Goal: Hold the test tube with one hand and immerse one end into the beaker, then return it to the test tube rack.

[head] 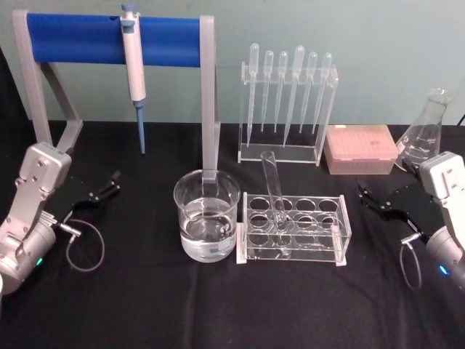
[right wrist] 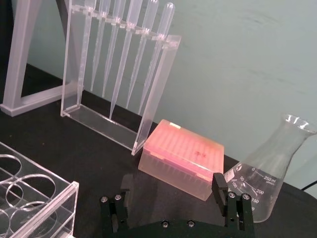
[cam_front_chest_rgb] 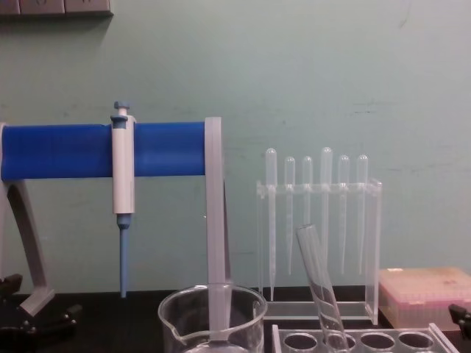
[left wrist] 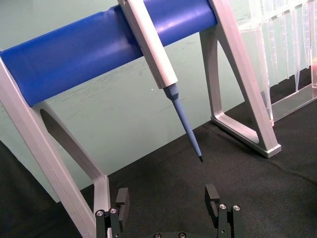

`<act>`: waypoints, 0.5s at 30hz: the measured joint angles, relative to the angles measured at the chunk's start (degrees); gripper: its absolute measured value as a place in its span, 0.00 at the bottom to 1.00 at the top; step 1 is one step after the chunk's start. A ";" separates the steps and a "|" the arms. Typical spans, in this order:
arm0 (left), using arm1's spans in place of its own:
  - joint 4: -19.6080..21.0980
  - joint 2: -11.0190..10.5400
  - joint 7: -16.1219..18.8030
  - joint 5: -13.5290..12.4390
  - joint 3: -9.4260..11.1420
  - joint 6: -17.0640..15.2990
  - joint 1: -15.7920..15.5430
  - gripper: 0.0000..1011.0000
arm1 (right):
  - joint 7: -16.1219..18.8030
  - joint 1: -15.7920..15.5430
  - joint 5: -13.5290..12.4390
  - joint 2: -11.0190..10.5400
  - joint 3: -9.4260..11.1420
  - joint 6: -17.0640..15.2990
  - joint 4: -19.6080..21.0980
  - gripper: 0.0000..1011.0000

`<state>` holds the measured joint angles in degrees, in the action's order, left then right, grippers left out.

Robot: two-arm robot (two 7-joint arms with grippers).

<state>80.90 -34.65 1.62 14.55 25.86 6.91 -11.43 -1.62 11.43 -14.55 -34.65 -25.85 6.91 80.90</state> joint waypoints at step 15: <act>0.00 0.00 0.00 0.00 0.00 0.00 0.00 0.99 | 1.71 -14.88 -8.15 -6.55 8.83 -2.50 20.96 0.99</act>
<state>80.90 -34.65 1.62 14.55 25.86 6.91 -11.43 0.09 -3.44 -22.70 -41.20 -17.02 4.41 101.86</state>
